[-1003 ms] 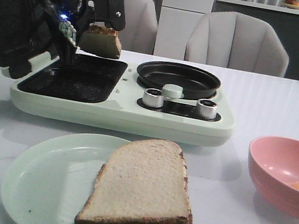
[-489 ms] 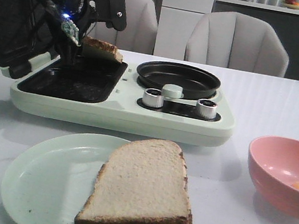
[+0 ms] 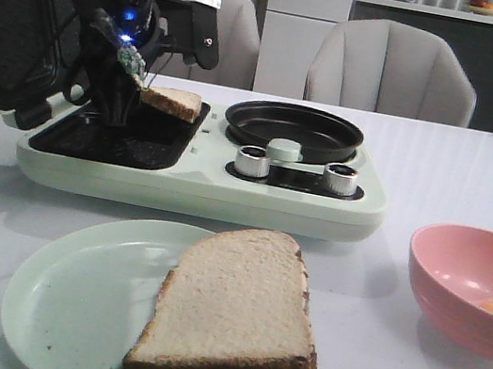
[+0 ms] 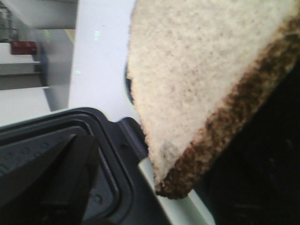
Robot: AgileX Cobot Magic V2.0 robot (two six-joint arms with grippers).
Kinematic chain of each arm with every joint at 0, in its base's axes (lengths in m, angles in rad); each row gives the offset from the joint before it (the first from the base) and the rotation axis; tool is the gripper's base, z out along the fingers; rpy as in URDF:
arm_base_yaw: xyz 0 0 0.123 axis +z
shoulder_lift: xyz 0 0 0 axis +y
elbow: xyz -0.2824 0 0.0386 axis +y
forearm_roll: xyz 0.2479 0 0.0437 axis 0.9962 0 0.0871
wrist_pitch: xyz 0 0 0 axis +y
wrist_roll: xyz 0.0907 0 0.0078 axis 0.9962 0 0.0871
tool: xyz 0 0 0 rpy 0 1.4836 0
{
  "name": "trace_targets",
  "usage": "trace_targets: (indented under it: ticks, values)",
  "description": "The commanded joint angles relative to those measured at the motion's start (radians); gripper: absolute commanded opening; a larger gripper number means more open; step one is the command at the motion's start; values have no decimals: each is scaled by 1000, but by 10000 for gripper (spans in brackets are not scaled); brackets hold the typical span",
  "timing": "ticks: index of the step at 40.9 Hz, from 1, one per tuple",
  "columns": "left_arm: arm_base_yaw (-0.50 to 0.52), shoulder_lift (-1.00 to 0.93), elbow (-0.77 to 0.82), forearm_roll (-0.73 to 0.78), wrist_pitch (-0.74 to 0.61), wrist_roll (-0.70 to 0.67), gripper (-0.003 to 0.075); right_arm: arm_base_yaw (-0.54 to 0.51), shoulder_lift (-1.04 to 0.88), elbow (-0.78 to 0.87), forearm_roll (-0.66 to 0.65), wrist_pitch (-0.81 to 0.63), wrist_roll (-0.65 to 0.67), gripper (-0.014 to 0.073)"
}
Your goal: Make breakfast with bread and shrimp
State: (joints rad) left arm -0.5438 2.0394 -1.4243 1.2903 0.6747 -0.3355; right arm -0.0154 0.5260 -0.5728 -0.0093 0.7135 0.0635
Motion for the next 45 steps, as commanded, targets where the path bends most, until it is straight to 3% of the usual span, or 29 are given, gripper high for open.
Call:
trace_targets:
  ticks: [1, 10, 15, 25, 38, 45]
  values:
    - [-3, -113, -17, -95, 55, 55, 510, -7, 11, -28, -14, -75, -4, 552]
    - [-55, -292, 40, -272, 65, 102, 510, -7, 11, -28, -14, -75, -4, 552]
    - [-73, -412, 71, -528, 128, 224, 510, -7, 11, -28, -14, -75, -4, 552]
    - [-73, -699, 190, -914, 144, 231, 510, -7, 11, -28, -14, -75, -4, 552]
    - [-73, -1038, 445, -1139, 137, 231, 510, -7, 11, -28, -14, -75, -4, 552]
    - [-73, -1190, 577, -1180, 131, 231, 510, -7, 11, -28, -14, -75, -4, 552]
